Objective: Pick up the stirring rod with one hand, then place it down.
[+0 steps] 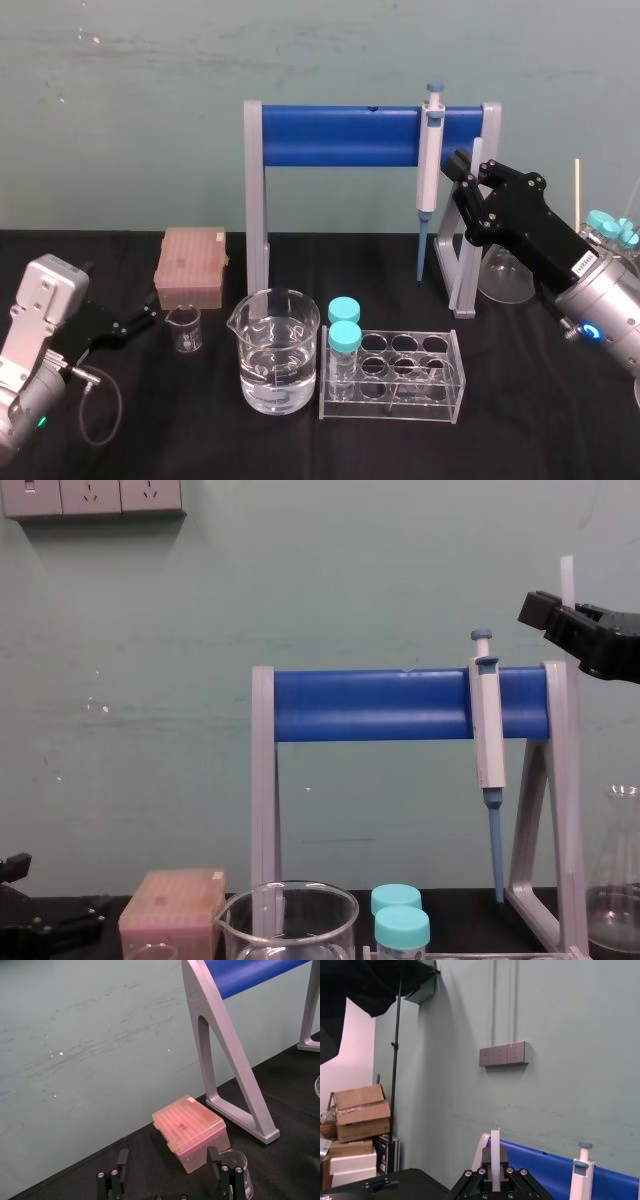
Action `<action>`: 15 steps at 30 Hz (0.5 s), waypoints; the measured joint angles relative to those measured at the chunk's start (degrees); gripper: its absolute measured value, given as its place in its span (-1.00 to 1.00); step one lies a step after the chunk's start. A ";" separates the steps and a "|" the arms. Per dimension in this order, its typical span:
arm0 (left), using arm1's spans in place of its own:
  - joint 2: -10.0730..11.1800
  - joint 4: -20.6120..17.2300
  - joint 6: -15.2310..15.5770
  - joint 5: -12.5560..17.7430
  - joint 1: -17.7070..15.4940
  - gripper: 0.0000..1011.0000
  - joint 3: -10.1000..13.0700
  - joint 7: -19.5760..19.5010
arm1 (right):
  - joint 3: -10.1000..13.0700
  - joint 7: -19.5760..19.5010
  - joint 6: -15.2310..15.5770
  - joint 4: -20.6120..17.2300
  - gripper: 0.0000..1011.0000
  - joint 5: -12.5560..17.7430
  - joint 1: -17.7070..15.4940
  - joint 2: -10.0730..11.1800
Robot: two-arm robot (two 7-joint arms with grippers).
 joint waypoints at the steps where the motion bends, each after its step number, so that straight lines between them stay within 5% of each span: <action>1: 0.00 0.00 0.00 0.00 0.00 0.98 0.00 0.00 | -0.01 0.00 0.03 -0.04 -0.87 0.01 -0.03 0.02; 15: 0.00 0.00 0.00 0.00 0.00 0.98 0.00 0.00 | -0.12 0.14 0.01 -0.31 -0.87 0.13 -0.35 0.13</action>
